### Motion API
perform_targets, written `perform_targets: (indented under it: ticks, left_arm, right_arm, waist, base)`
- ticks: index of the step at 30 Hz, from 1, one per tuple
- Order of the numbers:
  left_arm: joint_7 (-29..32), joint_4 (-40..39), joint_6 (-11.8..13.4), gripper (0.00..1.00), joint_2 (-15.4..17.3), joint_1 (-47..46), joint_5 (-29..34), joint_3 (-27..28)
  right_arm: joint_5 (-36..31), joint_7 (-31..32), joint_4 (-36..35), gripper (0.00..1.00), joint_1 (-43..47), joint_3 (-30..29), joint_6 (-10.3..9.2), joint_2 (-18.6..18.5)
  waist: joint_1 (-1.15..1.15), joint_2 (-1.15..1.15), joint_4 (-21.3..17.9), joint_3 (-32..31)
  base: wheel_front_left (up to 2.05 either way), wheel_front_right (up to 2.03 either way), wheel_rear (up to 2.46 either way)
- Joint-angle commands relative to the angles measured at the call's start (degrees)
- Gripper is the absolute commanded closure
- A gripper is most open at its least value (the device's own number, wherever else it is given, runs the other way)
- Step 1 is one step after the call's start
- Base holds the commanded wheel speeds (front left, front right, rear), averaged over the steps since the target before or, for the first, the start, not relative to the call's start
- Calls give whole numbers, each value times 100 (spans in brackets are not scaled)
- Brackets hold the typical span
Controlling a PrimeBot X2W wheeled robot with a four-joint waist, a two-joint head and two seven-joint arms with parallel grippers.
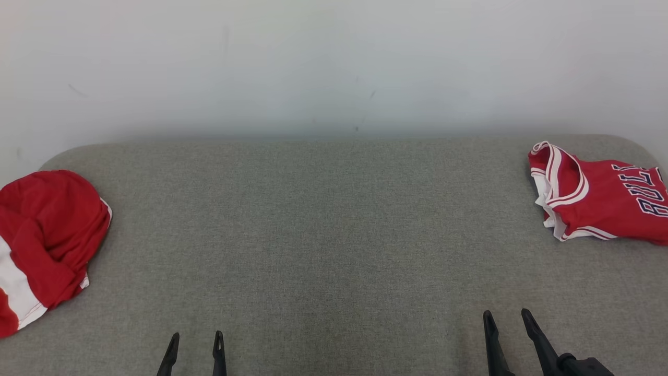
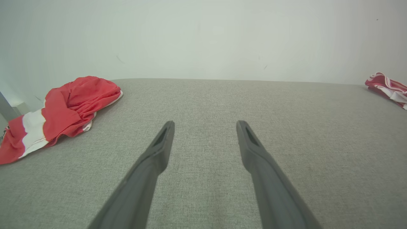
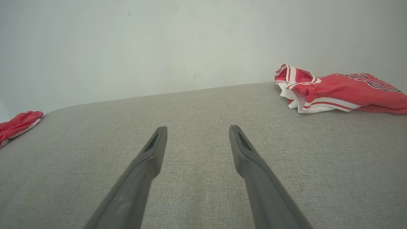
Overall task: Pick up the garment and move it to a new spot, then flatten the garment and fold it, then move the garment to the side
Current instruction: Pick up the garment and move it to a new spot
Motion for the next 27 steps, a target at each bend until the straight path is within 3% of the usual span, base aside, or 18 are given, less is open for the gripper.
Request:
perform_targets:
  ticks: [1, 27]
  left_arm:
    - [-18, 18, 16, 0, -2, -45, 4, 12]
    - [-18, 18, 74, 0, -2, -57, 92, 128]
  right_arm:
    - [35, 0, 18, 0, -11, -21, -15, 20]
    - [32, -1, 38, 0, 36, -124, -15, 21]
  waist:
    - [0, 0, 5, 2]
    - [0, 0, 115, 9]
  base:
    - [0, 0, 0]
    - [0, 0, 0]
